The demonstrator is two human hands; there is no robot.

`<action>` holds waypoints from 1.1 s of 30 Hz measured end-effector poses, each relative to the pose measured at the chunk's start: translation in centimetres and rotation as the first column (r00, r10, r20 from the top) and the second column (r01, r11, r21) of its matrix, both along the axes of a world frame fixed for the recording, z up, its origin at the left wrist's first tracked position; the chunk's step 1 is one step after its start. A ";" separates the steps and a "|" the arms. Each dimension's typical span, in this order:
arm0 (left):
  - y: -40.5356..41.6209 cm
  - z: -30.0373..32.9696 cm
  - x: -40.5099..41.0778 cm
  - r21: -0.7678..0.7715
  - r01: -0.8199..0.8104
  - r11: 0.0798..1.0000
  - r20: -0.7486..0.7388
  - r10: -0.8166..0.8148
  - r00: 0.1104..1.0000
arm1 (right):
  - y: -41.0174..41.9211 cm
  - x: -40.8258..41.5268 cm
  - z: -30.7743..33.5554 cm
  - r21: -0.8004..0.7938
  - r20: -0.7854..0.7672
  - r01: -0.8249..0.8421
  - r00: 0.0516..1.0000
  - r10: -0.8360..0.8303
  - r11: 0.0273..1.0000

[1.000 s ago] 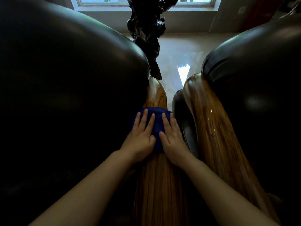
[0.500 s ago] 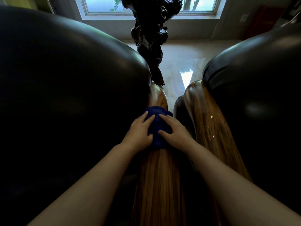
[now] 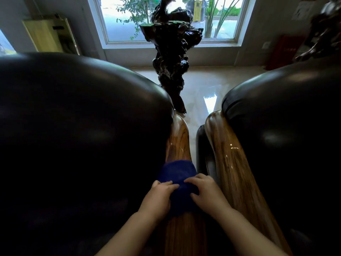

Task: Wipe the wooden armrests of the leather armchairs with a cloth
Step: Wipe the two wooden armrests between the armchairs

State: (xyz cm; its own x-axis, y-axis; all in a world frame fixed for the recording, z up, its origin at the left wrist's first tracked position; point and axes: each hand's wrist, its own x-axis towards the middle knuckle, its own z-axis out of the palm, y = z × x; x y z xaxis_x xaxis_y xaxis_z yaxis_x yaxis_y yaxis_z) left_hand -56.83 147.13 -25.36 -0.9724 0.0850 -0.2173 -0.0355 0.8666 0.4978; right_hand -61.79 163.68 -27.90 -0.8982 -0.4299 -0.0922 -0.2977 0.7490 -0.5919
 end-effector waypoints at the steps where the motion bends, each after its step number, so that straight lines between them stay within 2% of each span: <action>1: 0.0 0.5 0.6 0.033 0.020 0.999 0.032 -0.021 0.999 | 0.3 0.6 0.3 0.011 0.048 -0.023 0.999 0.022 1.000; 5: -0.2 3.6 2.9 0.169 -0.035 0.985 0.122 0.014 0.992 | 1.8 2.5 2.9 -0.023 0.259 -0.044 0.965 0.049 0.999; 10: -0.3 9.9 4.2 0.215 -0.081 0.973 0.149 0.049 0.988 | 2.8 4.7 9.7 -0.078 0.336 -0.032 0.940 0.057 0.996; 13: 0.0 14.4 5.8 0.240 -0.060 0.969 0.161 0.021 0.987 | 3.6 6.8 14.5 -0.100 0.330 -0.020 0.943 0.052 0.995; 17: 1.4 19.6 8.3 0.210 0.059 0.976 0.099 -0.081 0.992 | 6.0 9.8 20.5 -0.109 0.319 -0.013 0.947 0.047 0.994; 22: 5.1 23.6 10.7 0.248 0.108 0.963 0.073 -0.129 0.989 | 10.3 12.6 25.6 -0.117 0.299 -0.023 0.953 0.057 0.993; 28: 10.7 24.9 13.3 0.309 0.058 0.949 0.129 -0.102 0.986 | 16.6 14.4 28.1 -0.098 0.276 -0.065 0.957 0.090 0.993; 33: 16.8 22.1 17.1 0.332 -0.051 0.942 0.140 0.004 0.990 | 21.8 16.2 25.4 -0.026 0.251 -0.150 0.956 0.151 0.988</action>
State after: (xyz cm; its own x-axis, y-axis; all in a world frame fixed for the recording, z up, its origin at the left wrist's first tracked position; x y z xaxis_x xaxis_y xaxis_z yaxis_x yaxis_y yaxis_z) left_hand -39.69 163.93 -3.23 -0.9388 0.1487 -0.3107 -0.1445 0.6488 0.7471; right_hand -45.62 185.46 -2.45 -0.7710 -0.5596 -0.3038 -0.2474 0.7029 -0.6669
